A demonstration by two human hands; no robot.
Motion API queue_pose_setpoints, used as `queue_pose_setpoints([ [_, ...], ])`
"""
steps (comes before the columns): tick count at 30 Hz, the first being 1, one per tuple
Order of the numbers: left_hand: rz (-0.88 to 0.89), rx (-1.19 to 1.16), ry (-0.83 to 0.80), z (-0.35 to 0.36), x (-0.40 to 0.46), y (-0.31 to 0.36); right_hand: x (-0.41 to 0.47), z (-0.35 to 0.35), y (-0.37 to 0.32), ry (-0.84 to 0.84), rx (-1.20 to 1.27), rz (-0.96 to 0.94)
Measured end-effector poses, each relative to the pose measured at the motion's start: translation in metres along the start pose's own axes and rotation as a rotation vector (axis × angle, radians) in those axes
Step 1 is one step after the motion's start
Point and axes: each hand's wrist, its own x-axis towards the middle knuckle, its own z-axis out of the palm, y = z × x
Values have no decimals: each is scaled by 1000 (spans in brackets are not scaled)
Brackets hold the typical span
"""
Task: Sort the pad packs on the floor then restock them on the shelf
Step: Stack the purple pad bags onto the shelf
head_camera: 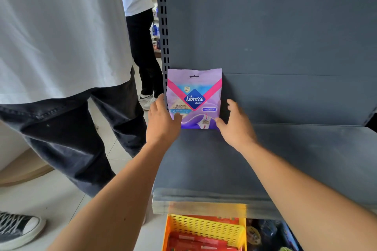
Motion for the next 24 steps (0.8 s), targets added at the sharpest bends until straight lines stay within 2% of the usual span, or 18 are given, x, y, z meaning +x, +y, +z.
queue_pose_setpoints([
  [2,118,151,28,-13,-17,13,-22,-23,-2,-3,-199,-127],
  [5,297,359,-37,-27,-46,40,-59,-63,-4,-19,-459,-282],
  [9,468,500,-180,-35,-94,88,-114,-116,-5,-50,-634,-328],
  [12,571,527,-276,-34,-136,130,-159,-159,2,-44,-674,-263],
  [16,709,505,-402,-15,-222,197,-234,-229,45,10,-703,-140],
  [19,755,469,-450,4,-257,220,-264,-257,67,-11,-688,-62],
  [24,843,445,-660,72,-360,305,-351,-358,159,30,-654,147],
])
